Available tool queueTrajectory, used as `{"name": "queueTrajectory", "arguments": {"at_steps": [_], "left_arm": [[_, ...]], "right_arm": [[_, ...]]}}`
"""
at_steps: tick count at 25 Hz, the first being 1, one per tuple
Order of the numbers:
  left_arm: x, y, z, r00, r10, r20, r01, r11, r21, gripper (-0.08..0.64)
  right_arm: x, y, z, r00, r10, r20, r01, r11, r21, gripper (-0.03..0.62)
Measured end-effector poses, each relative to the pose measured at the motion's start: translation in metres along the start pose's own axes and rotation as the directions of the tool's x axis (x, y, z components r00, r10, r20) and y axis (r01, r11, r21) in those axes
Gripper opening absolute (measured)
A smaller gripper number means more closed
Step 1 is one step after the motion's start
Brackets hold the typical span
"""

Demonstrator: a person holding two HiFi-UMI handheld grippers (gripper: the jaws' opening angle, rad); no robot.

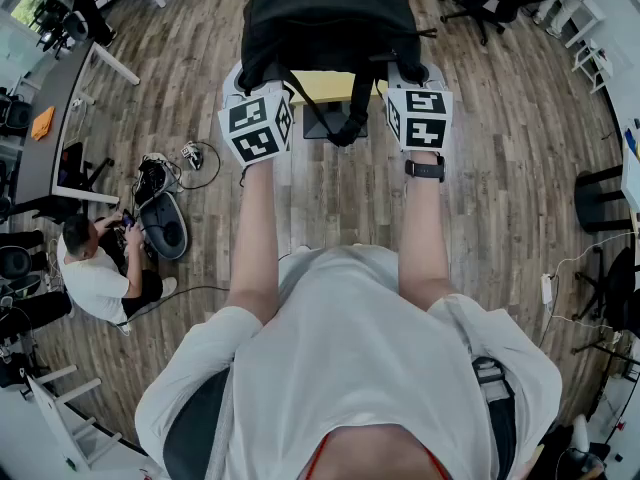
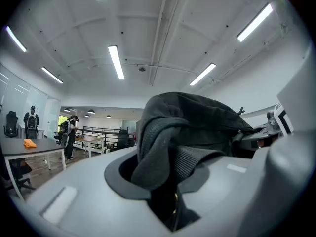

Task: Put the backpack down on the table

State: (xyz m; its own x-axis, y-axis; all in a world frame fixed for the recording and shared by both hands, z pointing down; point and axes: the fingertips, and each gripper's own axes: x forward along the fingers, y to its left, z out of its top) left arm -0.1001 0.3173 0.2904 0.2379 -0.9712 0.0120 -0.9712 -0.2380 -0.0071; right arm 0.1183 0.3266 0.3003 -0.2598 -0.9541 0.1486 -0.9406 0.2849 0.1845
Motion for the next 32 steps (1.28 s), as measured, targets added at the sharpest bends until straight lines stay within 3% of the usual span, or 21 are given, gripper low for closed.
{"name": "queueTrajectory", "arguments": {"at_steps": [13,16,23,28,32], "left_arm": [[-0.018,-0.065,0.0,0.999,0.013,0.035,-0.012,0.999,-0.042,0.104],[-0.021,-0.071,-0.005,0.999,0.038,0.023,-0.037,0.999,-0.037,0.106],[0.0,-0.058,-0.027,0.999,0.044,-0.028,-0.046,0.998,-0.045,0.107],[0.053,-0.054,-0.041,0.998,0.014,-0.06,-0.017,0.999,-0.052,0.107],[0.1,-0.02,-0.034,0.999,0.024,-0.044,-0.027,0.998,-0.063,0.109]], "right_arm": [[-0.05,-0.05,-0.006,0.998,0.024,0.053,-0.024,1.0,0.004,0.026],[-0.049,-0.055,-0.012,0.999,0.046,0.026,-0.046,0.999,-0.005,0.026],[-0.019,-0.05,-0.031,0.996,0.082,-0.042,-0.082,0.997,0.004,0.028],[0.03,-0.069,-0.044,0.993,0.077,-0.09,-0.076,0.997,0.013,0.026],[0.083,-0.064,-0.03,0.993,0.091,-0.081,-0.092,0.996,-0.005,0.028]]}}
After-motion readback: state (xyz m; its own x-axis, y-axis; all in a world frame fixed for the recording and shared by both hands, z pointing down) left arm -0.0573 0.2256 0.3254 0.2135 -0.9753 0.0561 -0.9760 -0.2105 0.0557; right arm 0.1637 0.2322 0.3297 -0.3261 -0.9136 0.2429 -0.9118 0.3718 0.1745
